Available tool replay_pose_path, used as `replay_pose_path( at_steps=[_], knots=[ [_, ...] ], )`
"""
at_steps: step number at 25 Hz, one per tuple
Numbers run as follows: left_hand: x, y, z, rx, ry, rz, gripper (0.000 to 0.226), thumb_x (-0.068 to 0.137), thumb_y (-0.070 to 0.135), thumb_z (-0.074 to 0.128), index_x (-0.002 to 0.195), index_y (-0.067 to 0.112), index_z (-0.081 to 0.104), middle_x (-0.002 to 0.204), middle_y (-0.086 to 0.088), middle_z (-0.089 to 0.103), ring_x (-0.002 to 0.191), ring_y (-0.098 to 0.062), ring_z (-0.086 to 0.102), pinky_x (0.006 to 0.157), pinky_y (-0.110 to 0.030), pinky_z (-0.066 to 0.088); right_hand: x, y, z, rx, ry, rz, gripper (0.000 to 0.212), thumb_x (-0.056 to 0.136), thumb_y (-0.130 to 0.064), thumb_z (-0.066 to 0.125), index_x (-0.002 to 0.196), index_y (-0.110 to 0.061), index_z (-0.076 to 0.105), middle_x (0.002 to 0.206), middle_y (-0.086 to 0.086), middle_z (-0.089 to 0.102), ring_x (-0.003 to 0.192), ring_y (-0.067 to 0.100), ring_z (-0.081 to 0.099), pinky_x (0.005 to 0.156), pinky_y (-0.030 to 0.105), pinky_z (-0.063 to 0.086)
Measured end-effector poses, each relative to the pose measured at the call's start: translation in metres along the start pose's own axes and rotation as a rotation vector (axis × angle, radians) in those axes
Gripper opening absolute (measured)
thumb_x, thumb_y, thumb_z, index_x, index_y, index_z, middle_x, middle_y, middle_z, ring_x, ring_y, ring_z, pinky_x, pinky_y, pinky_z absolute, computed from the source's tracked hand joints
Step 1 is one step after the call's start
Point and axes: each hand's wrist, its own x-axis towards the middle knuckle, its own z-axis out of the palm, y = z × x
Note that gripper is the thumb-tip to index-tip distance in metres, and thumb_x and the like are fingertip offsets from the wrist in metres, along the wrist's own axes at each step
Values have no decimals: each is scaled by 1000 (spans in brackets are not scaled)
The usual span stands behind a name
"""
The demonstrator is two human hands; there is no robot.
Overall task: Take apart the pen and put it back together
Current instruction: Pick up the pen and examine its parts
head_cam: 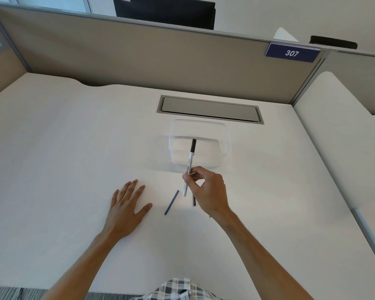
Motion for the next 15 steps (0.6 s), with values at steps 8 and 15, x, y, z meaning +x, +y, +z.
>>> replay_pose_path(
  at_steps=[8, 15],
  knots=[
    [4, 39, -37, -84, 276, 103, 45, 92, 44, 54, 130, 20, 55, 142, -1, 51, 121, -24, 56, 89, -38, 49, -9, 11, -5, -36, 14, -39, 12, 86, -41, 72, 86, -29, 73, 77, -12, 67, 77, 4, 60, 60, 16, 35],
    [4, 75, -56, -26, 494, 509, 39, 89, 36, 65, 120, 12, 64, 136, -8, 57, 125, -23, 51, 100, -35, 40, -16, 9, -6, -155, -42, -133, 8, 84, -37, 74, 88, -30, 75, 81, -18, 58, 85, 4, 57, 63, 14, 37]
  ],
)
